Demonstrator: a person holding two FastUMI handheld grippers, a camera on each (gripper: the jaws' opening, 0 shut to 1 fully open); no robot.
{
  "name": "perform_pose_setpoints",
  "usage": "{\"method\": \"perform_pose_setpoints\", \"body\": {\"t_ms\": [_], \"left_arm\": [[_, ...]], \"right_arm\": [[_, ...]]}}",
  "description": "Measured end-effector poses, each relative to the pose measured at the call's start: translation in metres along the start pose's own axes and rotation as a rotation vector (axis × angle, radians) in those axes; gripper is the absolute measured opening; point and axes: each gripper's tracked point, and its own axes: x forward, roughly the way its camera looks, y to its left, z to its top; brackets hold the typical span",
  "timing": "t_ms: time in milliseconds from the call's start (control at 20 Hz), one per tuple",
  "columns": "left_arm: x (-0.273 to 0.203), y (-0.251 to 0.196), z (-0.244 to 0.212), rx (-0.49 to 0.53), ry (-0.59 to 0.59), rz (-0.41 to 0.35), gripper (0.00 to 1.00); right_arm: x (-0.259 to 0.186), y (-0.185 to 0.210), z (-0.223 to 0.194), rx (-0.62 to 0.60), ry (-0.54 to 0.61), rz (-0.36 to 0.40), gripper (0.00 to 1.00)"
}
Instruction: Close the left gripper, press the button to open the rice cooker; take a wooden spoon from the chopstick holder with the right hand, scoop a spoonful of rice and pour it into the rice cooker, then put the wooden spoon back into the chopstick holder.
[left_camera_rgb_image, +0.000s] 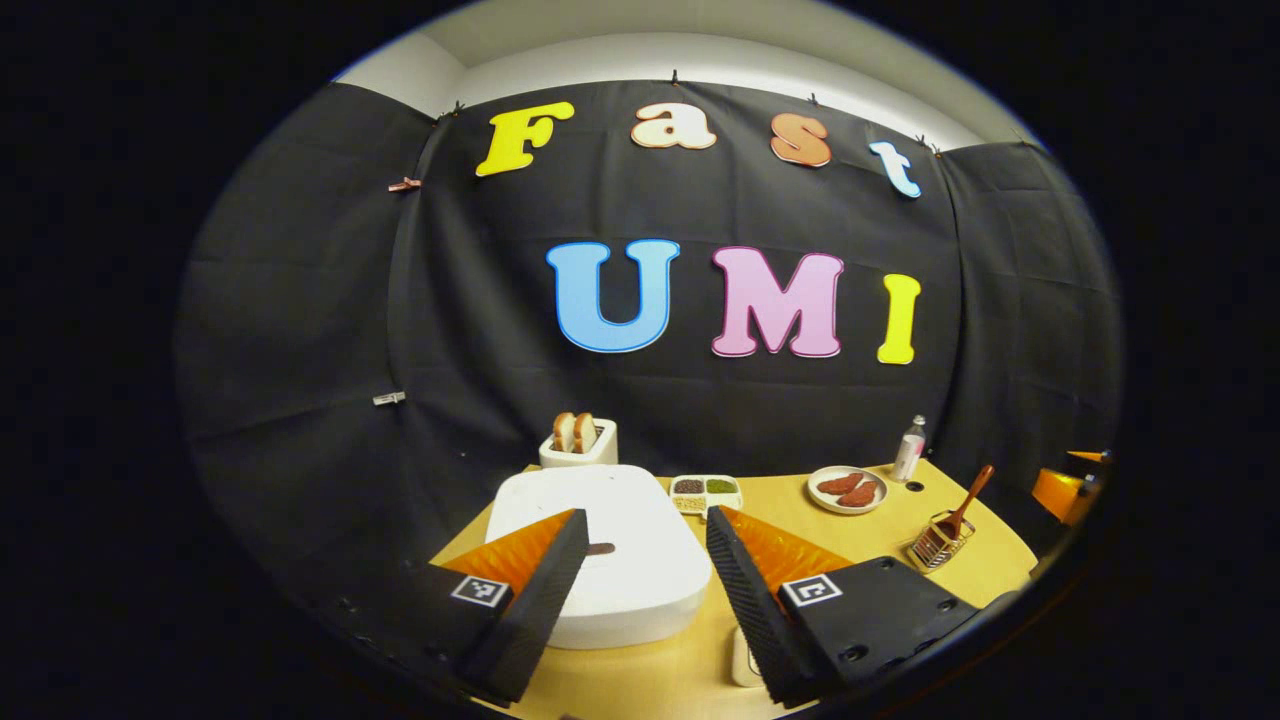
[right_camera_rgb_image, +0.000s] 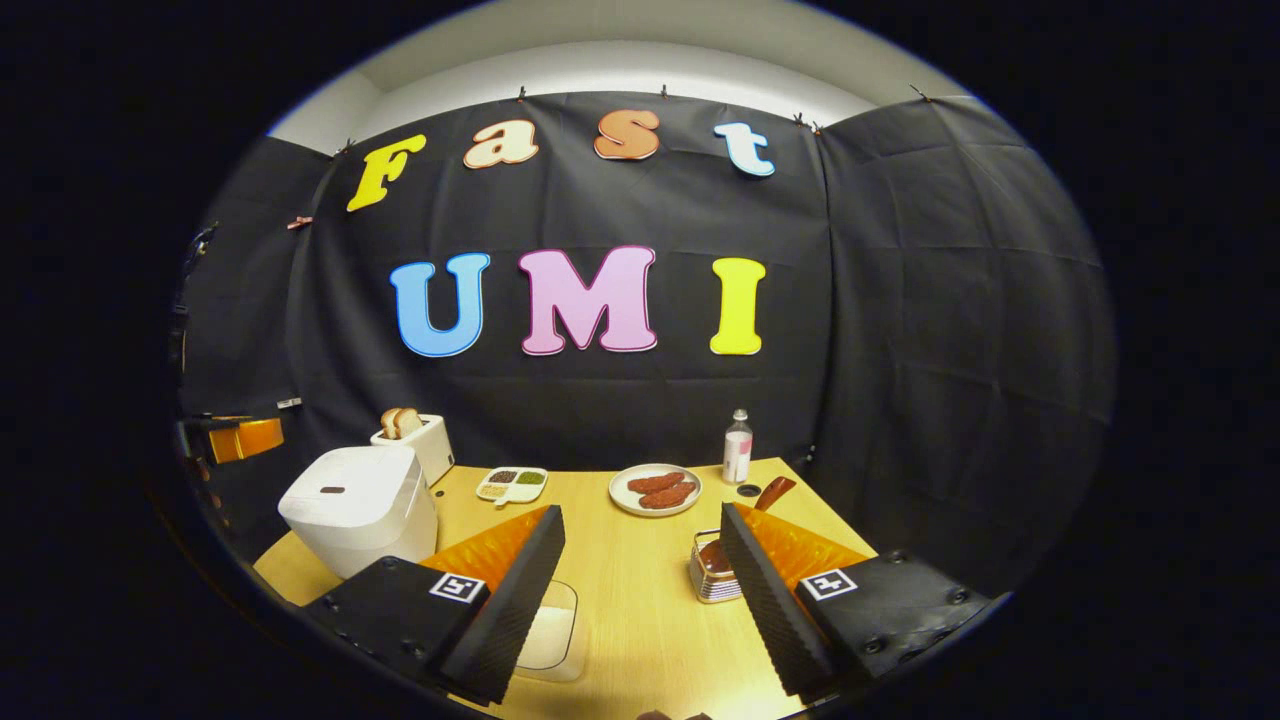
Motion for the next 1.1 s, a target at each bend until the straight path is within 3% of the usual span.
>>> {"method": "perform_pose_setpoints", "body": {"t_ms": [200, 250, 400, 450, 500, 550, 1100], "left_arm": [[0.039, 0.019, 0.007, -0.029, 0.039, 0.008, 0.6], [0.048, 0.022, 0.0, -0.044, 0.068, 0.002, 0.49], [0.076, 0.03, -0.026, -0.087, 0.166, -0.013, 0.34], [0.084, 0.034, -0.036, -0.094, 0.196, -0.011, 0.22], [0.091, 0.039, -0.044, -0.096, 0.225, 0.001, 0.19], [0.098, 0.042, -0.054, -0.105, 0.252, 0.004, 0.1], [0.136, 0.035, -0.122, -0.221, 0.435, -0.038, 0.06]], "right_arm": [[0.006, 0.005, 0.008, -0.009, -0.016, 0.01, 0.98], [0.005, 0.006, 0.004, -0.02, -0.007, 0.013, 0.98], [0.001, 0.005, -0.001, -0.038, 0.012, 0.016, 0.98], [0.001, 0.001, -0.004, -0.043, 0.021, 0.012, 0.98], [0.001, -0.001, -0.009, -0.045, 0.035, 0.006, 0.98], [0.001, -0.003, -0.012, -0.043, 0.046, -0.002, 0.98], [0.003, -0.04, -0.015, -0.027, 0.065, -0.087, 0.98]]}}
